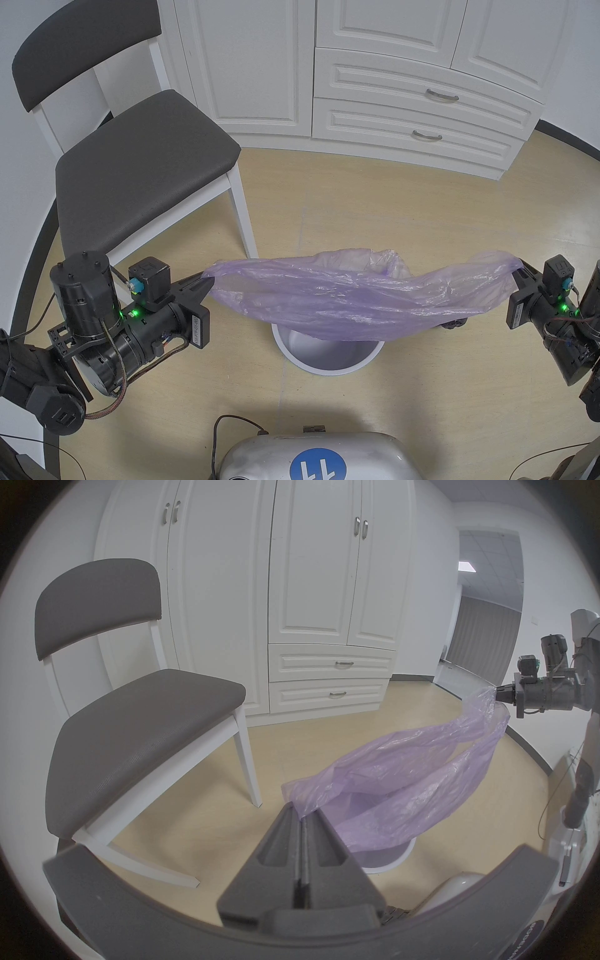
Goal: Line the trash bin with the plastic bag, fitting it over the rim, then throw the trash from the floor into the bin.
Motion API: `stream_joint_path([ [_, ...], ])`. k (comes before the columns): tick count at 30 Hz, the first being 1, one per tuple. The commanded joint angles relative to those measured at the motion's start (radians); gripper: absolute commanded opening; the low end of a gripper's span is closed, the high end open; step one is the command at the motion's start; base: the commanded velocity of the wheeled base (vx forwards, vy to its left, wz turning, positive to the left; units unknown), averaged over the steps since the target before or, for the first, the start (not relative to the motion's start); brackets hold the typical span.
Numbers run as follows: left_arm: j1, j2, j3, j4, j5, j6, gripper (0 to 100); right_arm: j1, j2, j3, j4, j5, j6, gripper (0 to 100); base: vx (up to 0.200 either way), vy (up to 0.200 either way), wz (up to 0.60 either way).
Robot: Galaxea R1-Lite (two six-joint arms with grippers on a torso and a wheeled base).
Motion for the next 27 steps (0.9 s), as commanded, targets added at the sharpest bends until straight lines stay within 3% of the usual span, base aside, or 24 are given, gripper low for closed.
stream_joint_path([
  [1, 0.002, -0.031, 0.009, 0.001, 0.009, 0.014, 0, 0.007, -0.033, 0.041, 0.002, -0.010, -0.031, 0, 0.000, 0.000, 0.00],
  [11, 0.004, -0.079, -0.004, 0.087, 0.027, 0.020, 0, 0.009, -0.062, 0.072, 0.008, -0.038, -0.071, 0, 0.000, 0.000, 0.00],
  [27, 0.062, -0.063, -0.016, 0.076, 0.010, 0.034, 0, 0.015, -0.036, 0.070, 0.005, -0.038, -0.078, 0, 0.000, 0.000, 0.00],
])
